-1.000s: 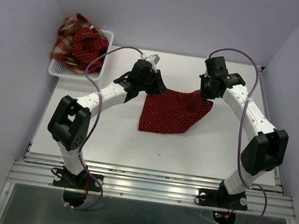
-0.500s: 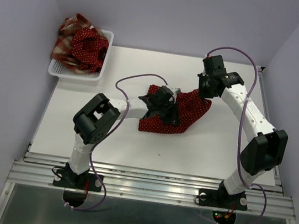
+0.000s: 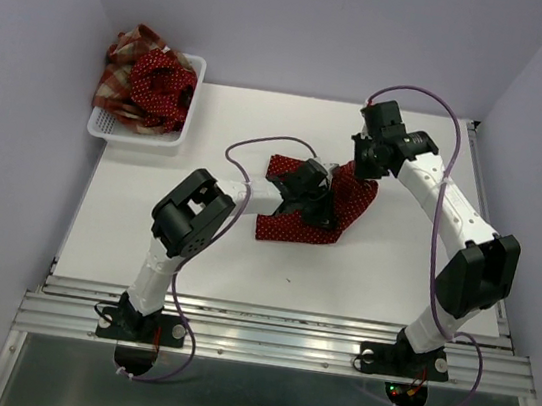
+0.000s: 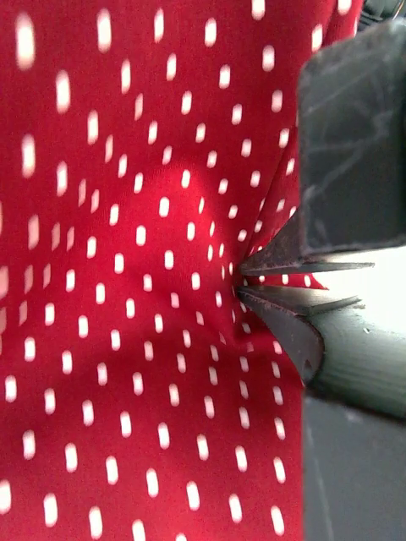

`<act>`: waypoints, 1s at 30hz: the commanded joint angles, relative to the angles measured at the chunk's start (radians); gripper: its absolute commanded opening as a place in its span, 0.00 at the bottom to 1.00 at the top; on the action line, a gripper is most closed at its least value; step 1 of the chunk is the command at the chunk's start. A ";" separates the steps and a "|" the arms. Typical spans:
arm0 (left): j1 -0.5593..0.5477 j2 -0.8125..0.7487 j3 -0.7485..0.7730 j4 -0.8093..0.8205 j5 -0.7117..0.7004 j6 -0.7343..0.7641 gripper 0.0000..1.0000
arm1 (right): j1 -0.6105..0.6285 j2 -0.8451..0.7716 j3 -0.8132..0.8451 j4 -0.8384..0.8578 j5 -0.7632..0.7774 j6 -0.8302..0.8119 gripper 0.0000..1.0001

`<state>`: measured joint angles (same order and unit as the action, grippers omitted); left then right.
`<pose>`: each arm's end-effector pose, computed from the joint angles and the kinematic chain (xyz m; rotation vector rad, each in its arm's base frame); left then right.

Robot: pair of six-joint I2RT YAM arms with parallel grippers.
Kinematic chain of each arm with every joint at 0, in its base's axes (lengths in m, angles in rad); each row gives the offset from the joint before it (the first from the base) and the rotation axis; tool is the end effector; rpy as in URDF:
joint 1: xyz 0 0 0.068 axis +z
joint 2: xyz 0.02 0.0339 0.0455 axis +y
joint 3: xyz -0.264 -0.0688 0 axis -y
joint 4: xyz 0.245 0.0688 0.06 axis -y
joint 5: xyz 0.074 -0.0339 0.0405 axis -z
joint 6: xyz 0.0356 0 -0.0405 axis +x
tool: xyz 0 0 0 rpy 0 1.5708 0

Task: Fold and stack the skirts
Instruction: Fold the skirt

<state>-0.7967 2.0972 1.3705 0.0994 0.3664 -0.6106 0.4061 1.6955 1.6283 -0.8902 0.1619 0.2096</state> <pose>0.3142 -0.3396 0.1609 0.4493 2.3710 -1.1324 0.3368 0.1386 0.3296 -0.1820 2.5039 0.0468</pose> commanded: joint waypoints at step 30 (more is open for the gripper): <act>0.257 -0.382 -0.287 -0.222 -0.415 0.017 0.84 | 0.165 0.130 0.153 -0.050 0.111 0.125 0.02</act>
<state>-0.5358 1.7084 1.0554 -0.0956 0.0570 -0.6098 0.5529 1.8133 1.7367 -0.9581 0.2623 0.3111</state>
